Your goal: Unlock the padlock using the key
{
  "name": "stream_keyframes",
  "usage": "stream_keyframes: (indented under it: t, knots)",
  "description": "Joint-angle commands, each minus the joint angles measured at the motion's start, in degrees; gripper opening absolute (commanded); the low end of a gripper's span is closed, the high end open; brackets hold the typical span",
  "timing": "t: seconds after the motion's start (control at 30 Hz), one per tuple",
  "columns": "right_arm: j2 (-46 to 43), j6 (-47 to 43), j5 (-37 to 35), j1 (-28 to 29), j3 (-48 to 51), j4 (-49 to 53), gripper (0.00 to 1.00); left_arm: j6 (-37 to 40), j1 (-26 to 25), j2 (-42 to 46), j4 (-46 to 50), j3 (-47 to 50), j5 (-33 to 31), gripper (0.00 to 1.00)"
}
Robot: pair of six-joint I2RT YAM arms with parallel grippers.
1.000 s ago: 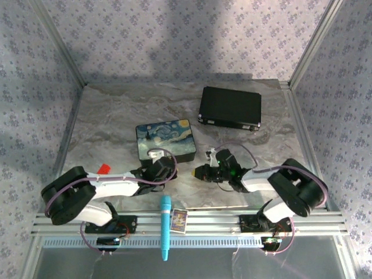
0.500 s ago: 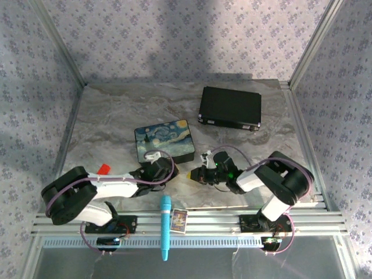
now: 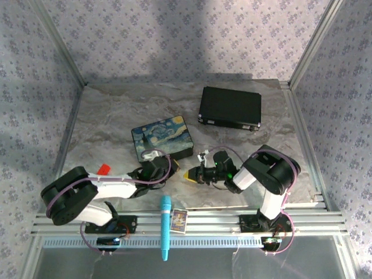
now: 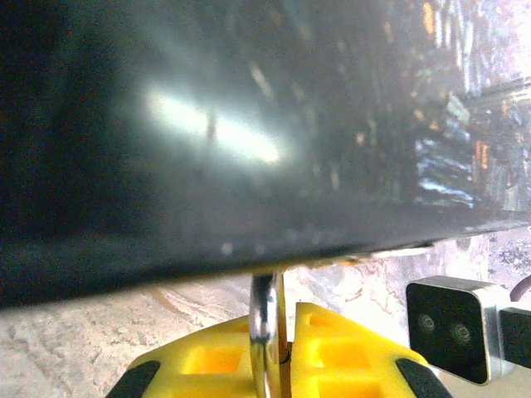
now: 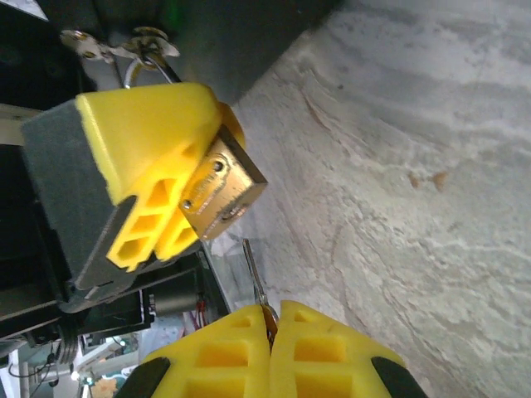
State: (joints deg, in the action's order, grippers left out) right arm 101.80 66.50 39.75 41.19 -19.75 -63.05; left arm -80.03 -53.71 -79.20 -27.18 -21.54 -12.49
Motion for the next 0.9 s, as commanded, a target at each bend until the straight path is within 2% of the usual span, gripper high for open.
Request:
stream_keyframes:
  t: [0.0, 0.6, 0.87]
  knots:
    - [0.5, 0.9, 1.7, -1.0, 0.1, -3.9, 0.0, -5.3, 0.5, 0.6, -2.7, 0.8, 4.6, 0.0]
    - [3.5, 1.3, 2.3, -0.8, -1.8, -5.3, 0.0, -4.0, 1.6, 2.8, 0.5, -0.9, 5.5, 0.0]
    - [4.1, 1.6, 2.9, -0.9, -4.1, -5.8, 0.0, -5.5, 1.5, 1.1, -2.3, -0.8, 7.5, 0.0]
